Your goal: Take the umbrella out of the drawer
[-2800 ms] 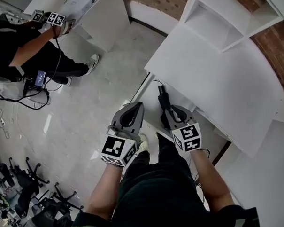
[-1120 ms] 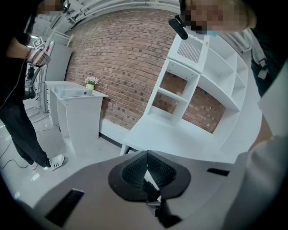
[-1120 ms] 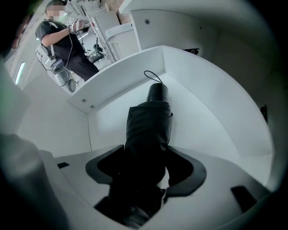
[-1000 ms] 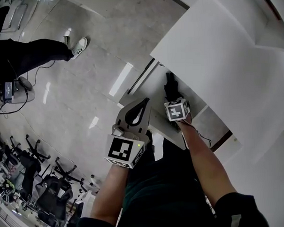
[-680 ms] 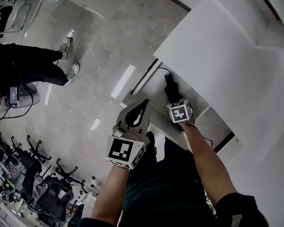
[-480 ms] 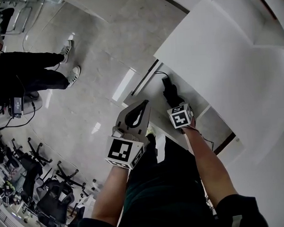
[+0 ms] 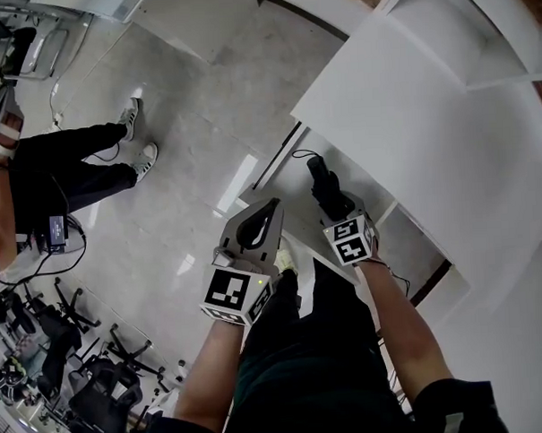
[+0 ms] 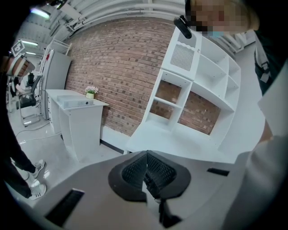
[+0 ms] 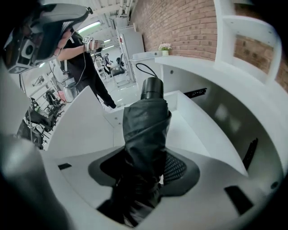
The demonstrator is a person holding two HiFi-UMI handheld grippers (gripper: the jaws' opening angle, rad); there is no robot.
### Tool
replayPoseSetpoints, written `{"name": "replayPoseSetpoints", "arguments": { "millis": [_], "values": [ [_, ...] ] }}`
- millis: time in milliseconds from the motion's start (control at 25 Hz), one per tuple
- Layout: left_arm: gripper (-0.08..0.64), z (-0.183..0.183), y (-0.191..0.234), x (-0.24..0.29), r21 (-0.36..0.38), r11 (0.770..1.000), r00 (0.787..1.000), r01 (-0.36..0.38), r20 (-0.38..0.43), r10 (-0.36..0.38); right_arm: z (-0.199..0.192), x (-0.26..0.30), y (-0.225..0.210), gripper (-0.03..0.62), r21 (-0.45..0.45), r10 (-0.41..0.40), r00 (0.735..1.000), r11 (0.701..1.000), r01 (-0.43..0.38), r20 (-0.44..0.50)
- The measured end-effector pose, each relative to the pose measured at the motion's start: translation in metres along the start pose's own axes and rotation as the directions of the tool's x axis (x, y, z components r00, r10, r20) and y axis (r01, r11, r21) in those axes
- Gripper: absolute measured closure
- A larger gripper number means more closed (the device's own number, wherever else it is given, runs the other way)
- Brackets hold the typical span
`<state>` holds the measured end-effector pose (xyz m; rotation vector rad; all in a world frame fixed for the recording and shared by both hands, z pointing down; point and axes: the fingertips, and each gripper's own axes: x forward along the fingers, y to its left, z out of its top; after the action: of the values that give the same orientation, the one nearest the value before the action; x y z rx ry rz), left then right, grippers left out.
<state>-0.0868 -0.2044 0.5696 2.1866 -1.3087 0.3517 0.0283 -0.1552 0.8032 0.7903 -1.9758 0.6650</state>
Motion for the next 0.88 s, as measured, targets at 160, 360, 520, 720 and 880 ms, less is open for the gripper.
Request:
{"name": "replayPoseSetpoints", "arguments": {
  "millis": [160, 360, 520, 720, 880],
  "values": [
    [0.554, 0.003, -0.006, -0.006, 0.014, 1.000, 1.000, 0.010, 0.016, -0.010, 0.013, -0.018, 0.003, 0.374, -0.007, -0.011, 0.998, 1.000, 0.012, 0.069],
    [0.554, 0.010, -0.015, -0.017, 0.037, 0.999, 0.998, 0.022, 0.050, -0.024, 0.028, -0.049, 0.008, 0.375, -0.002, -0.029, 0.987, 1.000, 0.029, 0.160],
    [0.554, 0.013, -0.026, -0.031, 0.049, 0.999, 0.998, 0.020, 0.065, -0.023, 0.035, -0.079, 0.018, 0.374, 0.024, -0.024, 0.970, 1.000, 0.018, 0.241],
    [0.554, 0.029, -0.037, -0.042, 0.047, 0.998, 0.993, 0.037, 0.110, -0.042, 0.054, -0.115, 0.017, 0.374, 0.042, -0.057, 0.947, 0.998, 0.046, 0.317],
    [0.554, 0.037, -0.041, -0.058, 0.037, 0.998, 0.991, 0.041, 0.129, -0.045, 0.070, -0.148, 0.022, 0.374, 0.059, -0.076, 0.923, 0.997, 0.058, 0.376]
  ]
}}
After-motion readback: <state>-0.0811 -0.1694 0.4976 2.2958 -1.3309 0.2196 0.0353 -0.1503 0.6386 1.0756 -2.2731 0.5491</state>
